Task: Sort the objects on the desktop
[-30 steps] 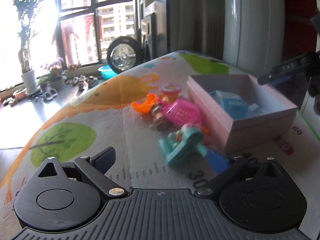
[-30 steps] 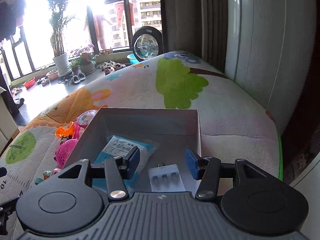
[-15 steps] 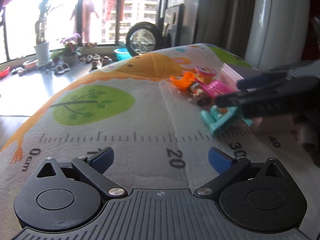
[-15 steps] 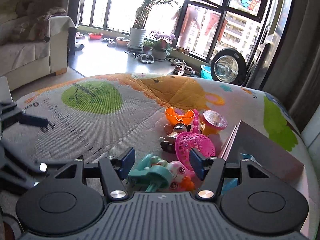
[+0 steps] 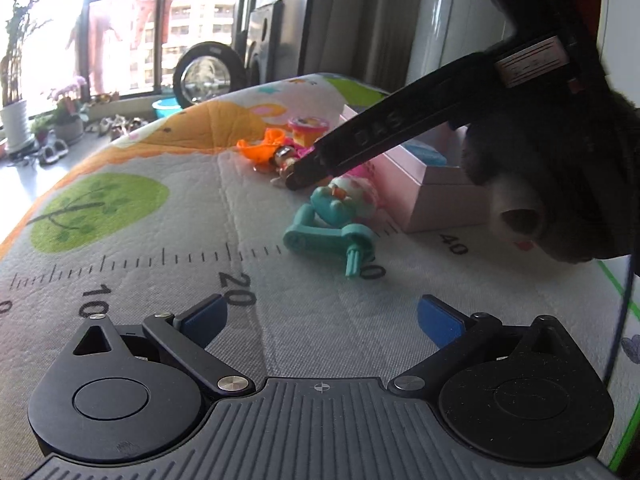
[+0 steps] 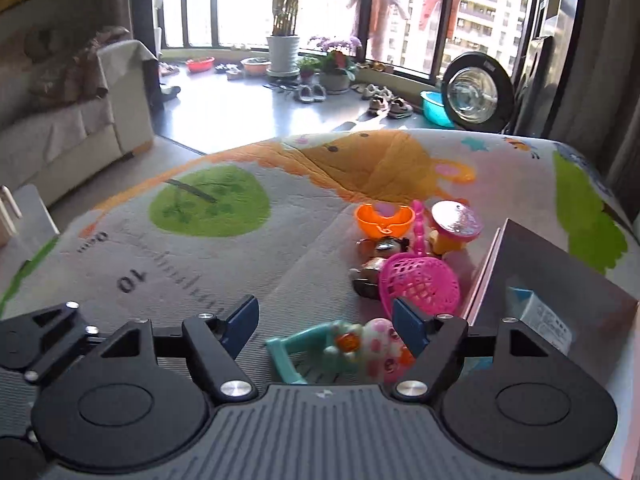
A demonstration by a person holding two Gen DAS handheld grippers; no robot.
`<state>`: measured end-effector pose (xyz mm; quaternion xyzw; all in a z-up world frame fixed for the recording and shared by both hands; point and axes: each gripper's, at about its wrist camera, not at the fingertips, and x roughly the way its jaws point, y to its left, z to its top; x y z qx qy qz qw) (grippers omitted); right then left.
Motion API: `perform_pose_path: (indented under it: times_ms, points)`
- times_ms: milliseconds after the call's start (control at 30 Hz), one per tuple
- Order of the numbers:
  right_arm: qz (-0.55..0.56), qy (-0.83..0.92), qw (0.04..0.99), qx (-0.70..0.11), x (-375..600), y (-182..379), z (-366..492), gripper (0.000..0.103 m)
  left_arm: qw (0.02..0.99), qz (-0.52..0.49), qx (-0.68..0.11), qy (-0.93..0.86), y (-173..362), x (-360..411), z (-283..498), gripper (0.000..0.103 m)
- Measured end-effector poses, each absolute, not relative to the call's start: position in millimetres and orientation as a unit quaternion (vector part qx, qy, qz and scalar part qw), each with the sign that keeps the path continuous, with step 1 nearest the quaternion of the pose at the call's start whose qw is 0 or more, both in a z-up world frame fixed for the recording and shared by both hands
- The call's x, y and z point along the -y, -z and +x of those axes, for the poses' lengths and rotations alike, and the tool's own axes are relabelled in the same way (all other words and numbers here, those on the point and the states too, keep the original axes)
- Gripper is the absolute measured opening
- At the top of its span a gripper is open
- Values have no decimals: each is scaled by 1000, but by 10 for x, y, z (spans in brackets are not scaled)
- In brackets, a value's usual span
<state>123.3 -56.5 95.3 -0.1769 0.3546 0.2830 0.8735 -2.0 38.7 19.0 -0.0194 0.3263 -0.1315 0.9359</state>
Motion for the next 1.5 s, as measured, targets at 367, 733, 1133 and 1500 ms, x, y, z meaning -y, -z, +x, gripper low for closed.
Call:
perform_pose_path:
  times_ms: [367, 733, 1133, 1500]
  points:
    - [-145, -341, 836, -405, 756, -737, 997, 51, 932, -4, -347, 104, -206, -488, -96, 103]
    - [-58, -161, 945, -278, 2166, -1305, 680, 69, 922, 26, -360, 141, -172, -145, -90, 103]
    - [37, -113, 938, -327, 2624, -894, 1158, 82, 920, 60, -369, 116, -153, -74, -15, 103]
    - [-94, -313, 880, -345, 1413, -747, 398, 87, 924, 58, -375, 53, -116, -291, 52, 103]
